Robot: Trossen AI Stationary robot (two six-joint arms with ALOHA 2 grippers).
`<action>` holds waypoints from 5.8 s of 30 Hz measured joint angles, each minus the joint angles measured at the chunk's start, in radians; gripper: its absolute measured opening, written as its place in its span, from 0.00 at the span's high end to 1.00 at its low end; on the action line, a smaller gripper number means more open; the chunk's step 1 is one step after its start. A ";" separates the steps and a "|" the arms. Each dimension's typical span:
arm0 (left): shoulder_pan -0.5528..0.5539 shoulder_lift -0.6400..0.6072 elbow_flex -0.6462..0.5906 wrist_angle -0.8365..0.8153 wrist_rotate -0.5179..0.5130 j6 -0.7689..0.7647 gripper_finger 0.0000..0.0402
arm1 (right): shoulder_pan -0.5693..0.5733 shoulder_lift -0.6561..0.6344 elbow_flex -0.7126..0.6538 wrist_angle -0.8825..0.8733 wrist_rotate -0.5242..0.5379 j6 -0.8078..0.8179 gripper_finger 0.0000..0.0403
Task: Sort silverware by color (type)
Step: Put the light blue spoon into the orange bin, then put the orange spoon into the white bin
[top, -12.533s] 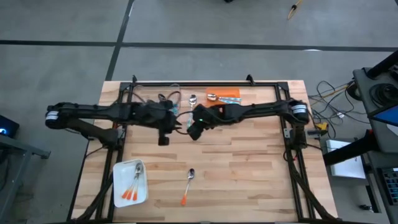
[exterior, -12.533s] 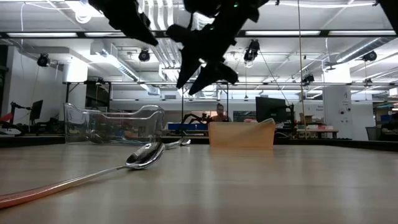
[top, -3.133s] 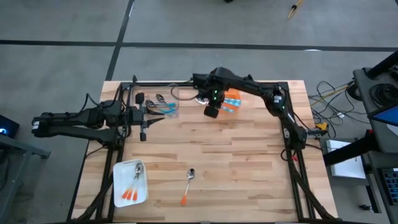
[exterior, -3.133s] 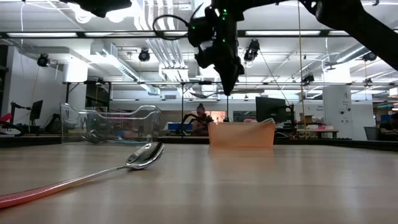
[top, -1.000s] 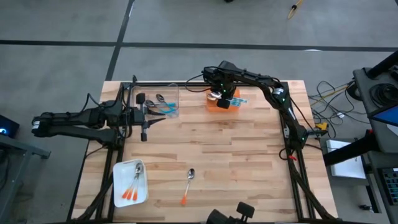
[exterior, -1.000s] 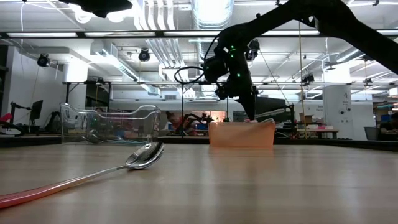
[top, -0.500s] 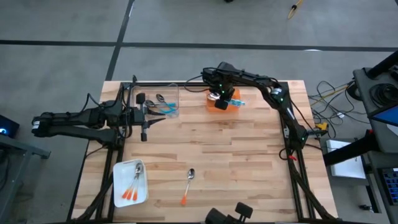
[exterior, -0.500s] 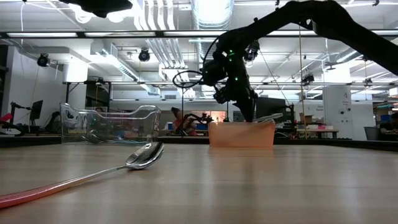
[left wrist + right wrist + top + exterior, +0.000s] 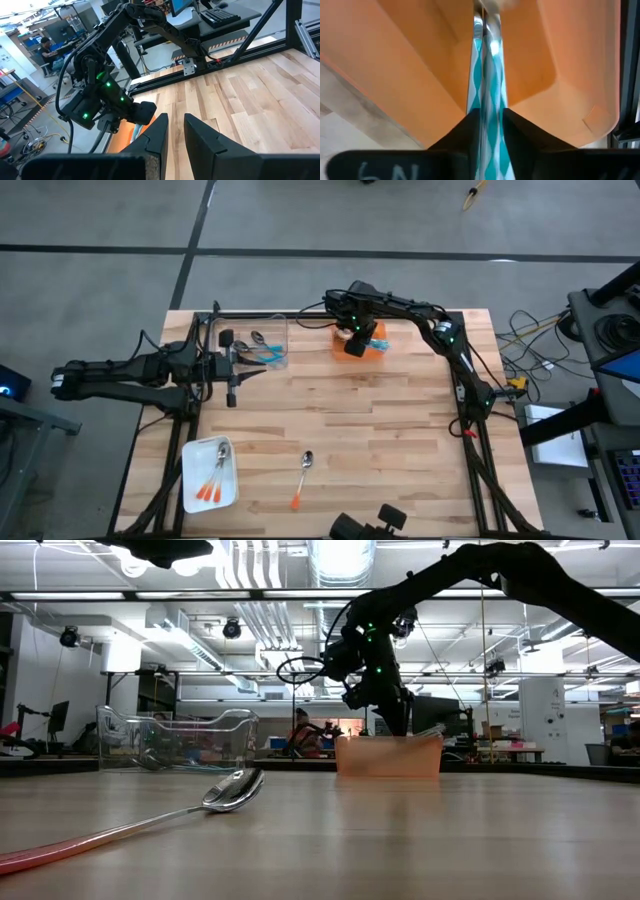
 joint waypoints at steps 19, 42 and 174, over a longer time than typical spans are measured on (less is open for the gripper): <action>0.000 0.004 -0.077 -0.032 0.001 -0.407 0.89 | 0.126 -0.265 -0.079 0.234 0.001 0.074 0.70; -0.257 0.309 -0.130 0.018 0.029 -1.237 0.89 | 0.542 -0.790 -0.838 1.077 0.018 0.170 0.75; -0.788 1.211 0.901 -1.105 -0.360 -1.924 1.00 | 0.707 -0.840 -1.146 1.378 0.079 0.030 0.76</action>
